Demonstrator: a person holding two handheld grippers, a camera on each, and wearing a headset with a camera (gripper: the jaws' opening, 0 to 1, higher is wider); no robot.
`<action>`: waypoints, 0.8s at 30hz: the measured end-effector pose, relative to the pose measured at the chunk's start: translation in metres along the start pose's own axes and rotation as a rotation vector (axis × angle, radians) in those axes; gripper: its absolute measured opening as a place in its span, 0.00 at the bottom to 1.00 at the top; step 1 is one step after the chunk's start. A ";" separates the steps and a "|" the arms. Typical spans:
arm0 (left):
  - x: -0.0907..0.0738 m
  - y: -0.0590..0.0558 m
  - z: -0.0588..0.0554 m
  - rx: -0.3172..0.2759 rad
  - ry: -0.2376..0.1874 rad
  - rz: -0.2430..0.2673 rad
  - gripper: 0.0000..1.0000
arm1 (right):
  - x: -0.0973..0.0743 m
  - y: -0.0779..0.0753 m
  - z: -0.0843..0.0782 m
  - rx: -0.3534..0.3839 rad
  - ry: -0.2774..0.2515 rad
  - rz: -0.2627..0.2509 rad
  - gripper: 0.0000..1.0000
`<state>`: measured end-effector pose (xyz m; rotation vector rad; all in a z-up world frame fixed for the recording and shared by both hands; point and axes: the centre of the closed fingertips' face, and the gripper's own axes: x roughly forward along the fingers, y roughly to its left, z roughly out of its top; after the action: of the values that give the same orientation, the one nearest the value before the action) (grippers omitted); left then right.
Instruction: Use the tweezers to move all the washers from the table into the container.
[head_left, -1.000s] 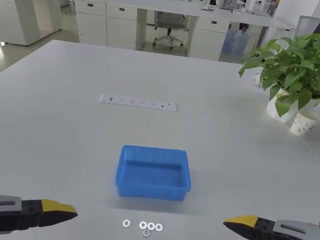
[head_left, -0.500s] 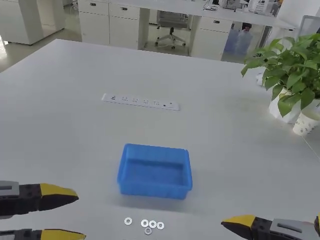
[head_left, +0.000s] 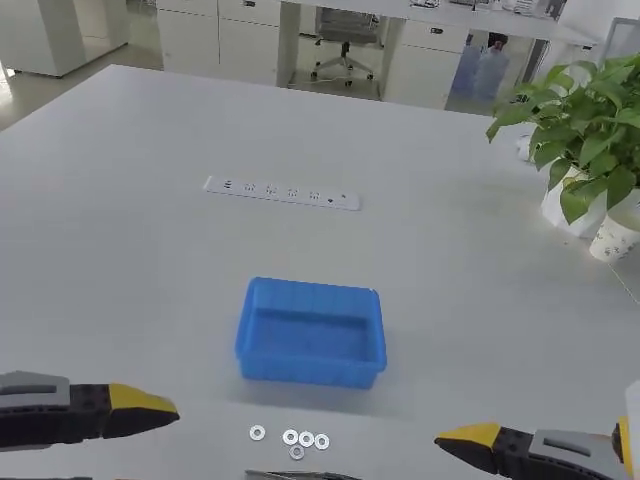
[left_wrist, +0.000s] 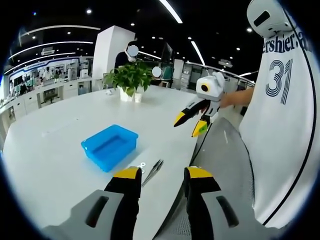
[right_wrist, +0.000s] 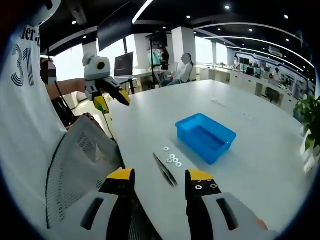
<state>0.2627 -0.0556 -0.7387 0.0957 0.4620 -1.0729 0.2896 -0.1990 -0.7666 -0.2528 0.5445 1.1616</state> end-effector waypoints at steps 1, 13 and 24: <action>0.003 -0.001 -0.002 -0.003 0.002 -0.002 0.38 | 0.002 0.000 -0.001 -0.001 0.003 0.002 0.41; 0.026 0.013 -0.015 0.044 0.036 0.016 0.36 | 0.022 -0.005 -0.004 -0.029 0.038 0.036 0.39; 0.065 0.024 -0.053 0.035 0.132 -0.059 0.33 | 0.063 -0.012 -0.013 -0.085 0.093 0.073 0.36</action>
<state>0.2919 -0.0813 -0.8166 0.1855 0.5684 -1.1367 0.3152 -0.1593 -0.8120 -0.3644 0.5907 1.2504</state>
